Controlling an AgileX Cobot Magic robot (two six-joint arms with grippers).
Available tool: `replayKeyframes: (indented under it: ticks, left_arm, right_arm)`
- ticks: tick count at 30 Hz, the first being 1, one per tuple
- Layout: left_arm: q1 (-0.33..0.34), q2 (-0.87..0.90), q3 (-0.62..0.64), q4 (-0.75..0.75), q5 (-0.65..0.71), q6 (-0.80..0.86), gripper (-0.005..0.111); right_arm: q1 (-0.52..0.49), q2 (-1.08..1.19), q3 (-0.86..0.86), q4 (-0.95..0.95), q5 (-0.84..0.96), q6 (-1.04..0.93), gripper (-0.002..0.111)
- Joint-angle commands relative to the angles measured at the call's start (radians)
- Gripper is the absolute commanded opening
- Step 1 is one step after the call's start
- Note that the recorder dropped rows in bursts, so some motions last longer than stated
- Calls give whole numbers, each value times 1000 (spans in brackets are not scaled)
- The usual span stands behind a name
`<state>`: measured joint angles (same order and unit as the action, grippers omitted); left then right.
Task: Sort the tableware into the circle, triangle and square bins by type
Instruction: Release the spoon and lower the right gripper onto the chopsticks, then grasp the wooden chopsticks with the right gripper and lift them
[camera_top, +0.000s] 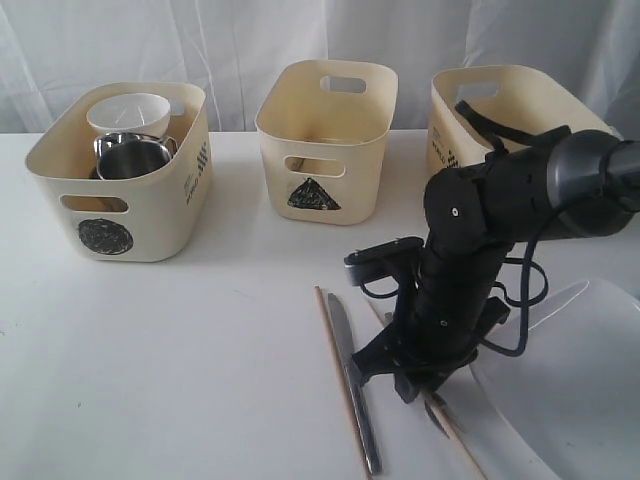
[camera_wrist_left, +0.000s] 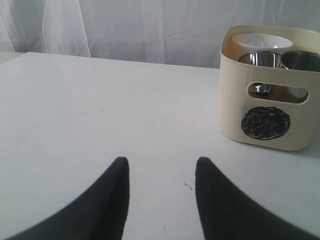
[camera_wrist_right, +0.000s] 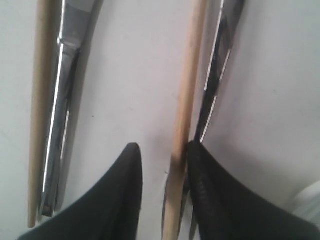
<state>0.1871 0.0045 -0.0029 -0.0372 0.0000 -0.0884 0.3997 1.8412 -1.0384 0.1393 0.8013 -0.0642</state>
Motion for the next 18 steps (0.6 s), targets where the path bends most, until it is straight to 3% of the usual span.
replayKeyframes:
  ticks: [1, 12, 18]
  left_arm:
    - [3, -5, 3, -5, 0, -3, 47]
    - [3, -5, 3, -5, 0, -3, 47]
    - [3, -5, 3, -5, 0, -3, 47]
  right_arm:
    - [-1, 17, 5, -5, -2, -12, 30]
    - [-1, 24, 5, -5, -2, -12, 28]
    - [-1, 24, 5, -5, -7, -12, 7]
